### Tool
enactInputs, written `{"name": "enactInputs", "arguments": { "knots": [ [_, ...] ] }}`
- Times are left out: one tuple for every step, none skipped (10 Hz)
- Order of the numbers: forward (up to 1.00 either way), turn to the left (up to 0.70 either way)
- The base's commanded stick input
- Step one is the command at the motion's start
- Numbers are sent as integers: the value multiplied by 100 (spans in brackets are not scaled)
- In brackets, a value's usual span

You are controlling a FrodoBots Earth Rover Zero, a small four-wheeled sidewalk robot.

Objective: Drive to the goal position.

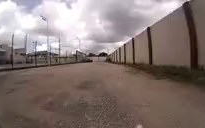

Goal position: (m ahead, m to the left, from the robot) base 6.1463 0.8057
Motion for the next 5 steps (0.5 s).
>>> {"name": "enactInputs", "arguments": {
  "knots": [
    [50,-1],
    [50,-1],
    [50,-1],
    [50,-1],
    [50,-1]
  ]
}}
